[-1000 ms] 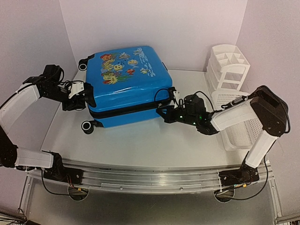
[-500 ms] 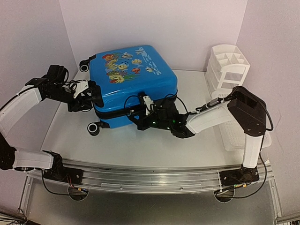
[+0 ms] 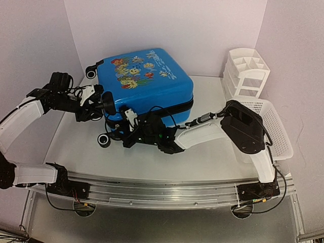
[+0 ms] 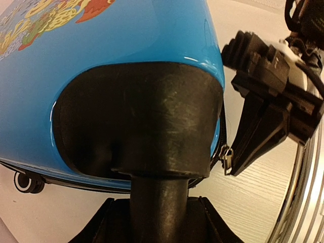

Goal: Open, take out, and arrange the luggage

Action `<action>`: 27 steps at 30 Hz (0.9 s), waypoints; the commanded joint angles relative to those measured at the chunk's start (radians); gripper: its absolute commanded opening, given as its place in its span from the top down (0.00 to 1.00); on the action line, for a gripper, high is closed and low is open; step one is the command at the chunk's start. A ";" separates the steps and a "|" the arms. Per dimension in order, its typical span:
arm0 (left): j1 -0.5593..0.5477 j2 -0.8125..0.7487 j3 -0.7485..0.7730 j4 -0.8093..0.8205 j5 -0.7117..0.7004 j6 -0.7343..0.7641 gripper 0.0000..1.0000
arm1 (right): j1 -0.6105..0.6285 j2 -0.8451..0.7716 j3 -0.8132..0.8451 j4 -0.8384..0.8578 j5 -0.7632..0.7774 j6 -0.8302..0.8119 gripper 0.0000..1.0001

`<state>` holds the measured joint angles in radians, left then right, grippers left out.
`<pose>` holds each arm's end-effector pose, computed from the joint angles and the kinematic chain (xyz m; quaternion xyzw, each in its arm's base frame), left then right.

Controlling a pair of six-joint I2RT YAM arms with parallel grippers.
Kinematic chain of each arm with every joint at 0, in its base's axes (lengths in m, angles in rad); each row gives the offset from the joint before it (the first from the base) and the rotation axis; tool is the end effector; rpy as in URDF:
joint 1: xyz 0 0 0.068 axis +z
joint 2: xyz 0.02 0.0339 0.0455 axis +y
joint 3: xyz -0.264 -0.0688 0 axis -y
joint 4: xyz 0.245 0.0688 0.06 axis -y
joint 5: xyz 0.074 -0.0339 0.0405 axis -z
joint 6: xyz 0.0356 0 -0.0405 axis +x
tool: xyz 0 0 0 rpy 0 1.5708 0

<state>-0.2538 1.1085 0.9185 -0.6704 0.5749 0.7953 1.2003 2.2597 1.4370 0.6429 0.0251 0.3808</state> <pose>0.2099 -0.0745 0.2837 0.5356 0.7288 -0.1669 0.3924 0.1841 0.4716 0.1589 -0.2985 0.7073 0.4486 0.4576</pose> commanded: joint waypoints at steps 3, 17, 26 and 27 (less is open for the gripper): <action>-0.026 -0.082 -0.024 0.221 0.158 -0.130 1.00 | 0.059 0.106 0.246 0.099 -0.032 -0.022 1.00; -0.162 -0.163 -0.105 0.224 0.107 -0.165 1.00 | 0.059 0.158 0.296 0.142 0.112 -0.015 1.00; -0.355 -0.196 -0.127 0.258 0.056 -0.272 1.00 | 0.062 -0.096 -0.046 0.215 0.219 0.003 1.00; -0.383 -0.183 -0.126 0.281 0.035 -0.297 1.00 | 0.062 -0.122 -0.087 0.216 0.232 0.013 1.00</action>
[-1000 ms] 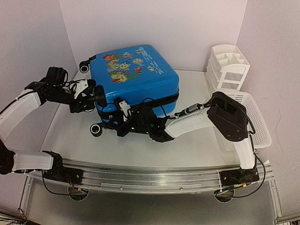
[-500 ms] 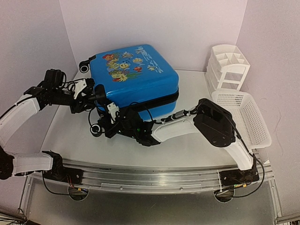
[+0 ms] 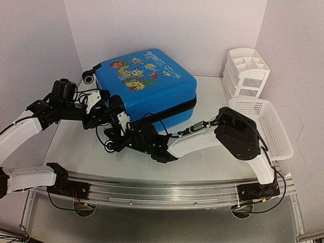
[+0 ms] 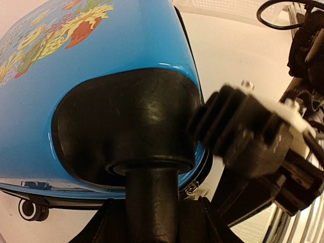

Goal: Open, take out, and arrange the luggage

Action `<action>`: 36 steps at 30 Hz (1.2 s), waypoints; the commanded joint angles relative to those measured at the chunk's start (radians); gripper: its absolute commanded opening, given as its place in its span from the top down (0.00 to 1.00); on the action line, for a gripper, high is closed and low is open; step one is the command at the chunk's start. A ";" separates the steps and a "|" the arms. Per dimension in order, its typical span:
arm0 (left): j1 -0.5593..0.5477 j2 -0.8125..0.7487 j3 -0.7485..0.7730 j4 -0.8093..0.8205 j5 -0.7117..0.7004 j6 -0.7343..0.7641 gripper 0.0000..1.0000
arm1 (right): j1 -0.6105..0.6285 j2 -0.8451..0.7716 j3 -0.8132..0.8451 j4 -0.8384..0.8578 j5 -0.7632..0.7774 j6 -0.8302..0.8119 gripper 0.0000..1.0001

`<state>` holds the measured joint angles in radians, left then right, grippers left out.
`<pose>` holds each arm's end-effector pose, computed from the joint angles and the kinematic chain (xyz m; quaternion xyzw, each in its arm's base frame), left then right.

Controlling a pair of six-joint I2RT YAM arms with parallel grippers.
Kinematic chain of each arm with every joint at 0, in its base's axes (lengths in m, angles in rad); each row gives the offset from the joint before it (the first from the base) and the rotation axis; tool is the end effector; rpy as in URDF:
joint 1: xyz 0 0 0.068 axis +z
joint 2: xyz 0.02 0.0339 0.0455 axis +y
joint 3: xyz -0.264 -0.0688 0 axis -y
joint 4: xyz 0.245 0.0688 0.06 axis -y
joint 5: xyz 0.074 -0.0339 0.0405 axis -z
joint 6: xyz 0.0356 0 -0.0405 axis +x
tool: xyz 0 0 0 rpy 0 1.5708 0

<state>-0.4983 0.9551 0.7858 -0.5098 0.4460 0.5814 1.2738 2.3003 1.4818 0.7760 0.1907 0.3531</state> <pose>0.1698 -0.1099 0.2802 0.5341 0.7058 -0.1819 0.4285 0.1575 0.4915 0.1678 -0.2603 0.6731 0.4533 0.5231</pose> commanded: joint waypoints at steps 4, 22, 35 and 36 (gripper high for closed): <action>-0.187 0.034 0.042 0.169 0.144 -0.143 1.00 | 0.001 -0.280 -0.302 0.081 0.077 0.075 1.00; -0.386 0.192 0.063 0.308 0.103 -0.126 0.35 | 0.030 -0.836 -0.635 -0.608 0.389 0.206 0.63; 0.125 0.280 0.467 -0.095 0.087 0.055 0.00 | -0.097 -0.888 -0.335 -1.148 0.525 0.323 0.25; 0.172 0.325 0.509 -0.117 0.075 0.072 0.00 | -0.139 -0.888 -0.300 -1.200 0.500 0.339 0.25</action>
<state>-0.4531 1.1575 1.1485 -0.4949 0.5402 0.5599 1.2652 1.4518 1.0772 -0.1694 0.6869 0.5866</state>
